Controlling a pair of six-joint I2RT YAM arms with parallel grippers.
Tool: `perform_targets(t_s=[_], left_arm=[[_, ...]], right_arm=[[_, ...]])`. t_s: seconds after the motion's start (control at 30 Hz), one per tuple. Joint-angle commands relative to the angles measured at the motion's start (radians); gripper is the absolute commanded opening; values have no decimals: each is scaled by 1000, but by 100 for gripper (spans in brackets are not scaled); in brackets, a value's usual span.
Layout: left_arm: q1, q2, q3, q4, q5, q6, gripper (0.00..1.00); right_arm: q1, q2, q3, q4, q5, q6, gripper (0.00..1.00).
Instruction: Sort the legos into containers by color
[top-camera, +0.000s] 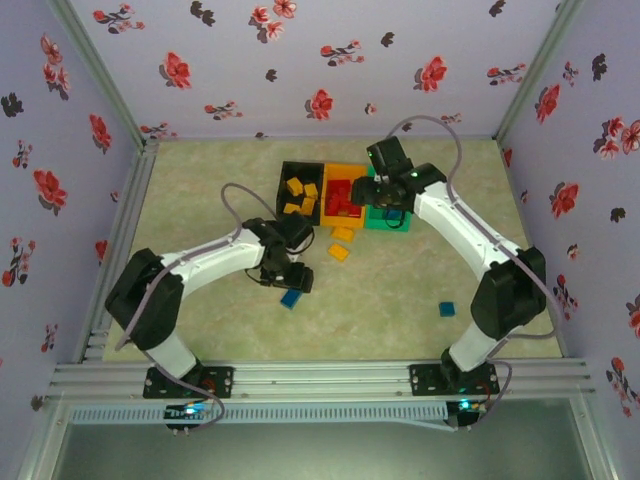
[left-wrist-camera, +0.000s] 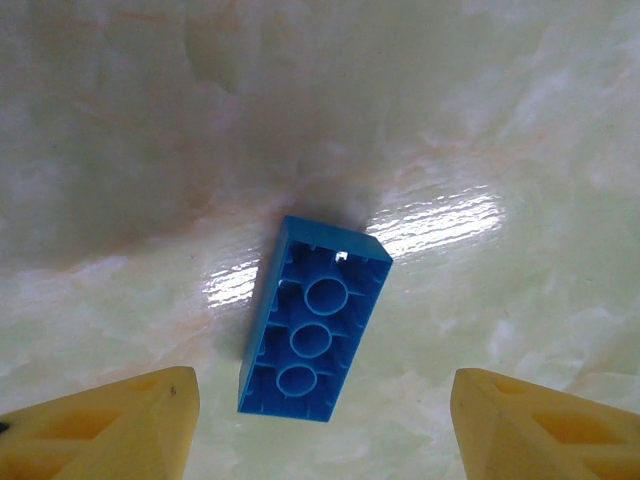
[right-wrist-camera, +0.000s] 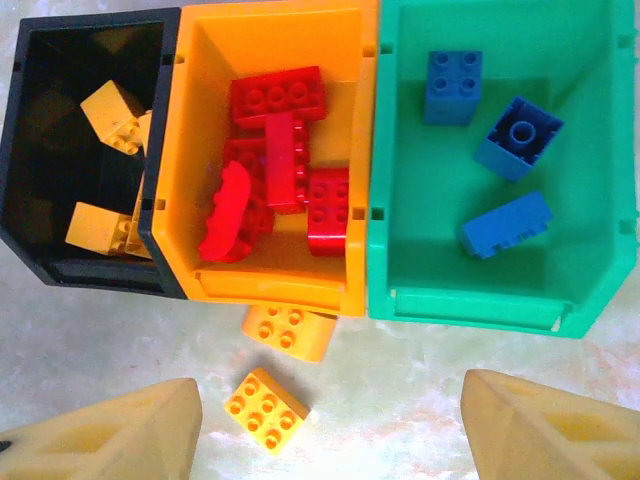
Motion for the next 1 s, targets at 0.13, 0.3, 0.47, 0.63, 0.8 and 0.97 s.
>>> perform_targets(t_s=[0.13, 0.3, 0.47, 0.63, 0.8, 0.97], left_arm=[[-17, 78, 6, 7, 20, 42, 67], [-19, 106, 4, 17, 21, 38, 62], [-21, 126, 5, 25, 18, 37, 57], [-20, 152, 9, 29, 10, 37, 50], [-20, 165, 37, 24, -1, 37, 37], [-20, 170, 134, -17, -14, 57, 32]], right_arm=[[-19, -66, -57, 1, 31, 30, 70], [-27, -85, -68, -5, 34, 32, 70], [-33, -98, -74, -13, 40, 29, 70], [-41, -118, -82, -21, 46, 27, 70], [-64, -156, -100, -29, 57, 26, 70], [-112, -223, -143, -37, 54, 21, 71]])
